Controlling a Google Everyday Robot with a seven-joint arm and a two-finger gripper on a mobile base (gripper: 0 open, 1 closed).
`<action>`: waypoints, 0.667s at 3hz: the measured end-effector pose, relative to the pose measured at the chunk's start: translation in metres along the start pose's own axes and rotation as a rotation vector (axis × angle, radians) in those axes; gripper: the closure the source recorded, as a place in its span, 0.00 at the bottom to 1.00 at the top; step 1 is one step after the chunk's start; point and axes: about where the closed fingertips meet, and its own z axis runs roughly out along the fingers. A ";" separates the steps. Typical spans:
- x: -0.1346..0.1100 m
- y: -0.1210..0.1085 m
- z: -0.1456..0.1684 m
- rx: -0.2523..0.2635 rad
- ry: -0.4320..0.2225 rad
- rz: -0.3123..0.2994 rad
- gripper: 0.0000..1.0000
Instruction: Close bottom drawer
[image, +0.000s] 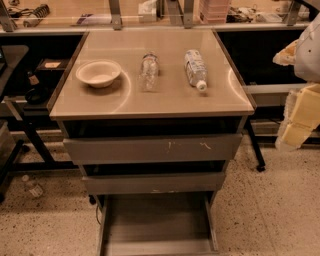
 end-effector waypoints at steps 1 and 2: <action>0.000 0.000 0.000 0.000 0.000 0.000 0.00; 0.000 0.000 0.000 0.000 0.000 0.000 0.19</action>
Offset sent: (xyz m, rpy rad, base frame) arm 0.0000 0.0000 0.0000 0.0000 0.0000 0.0000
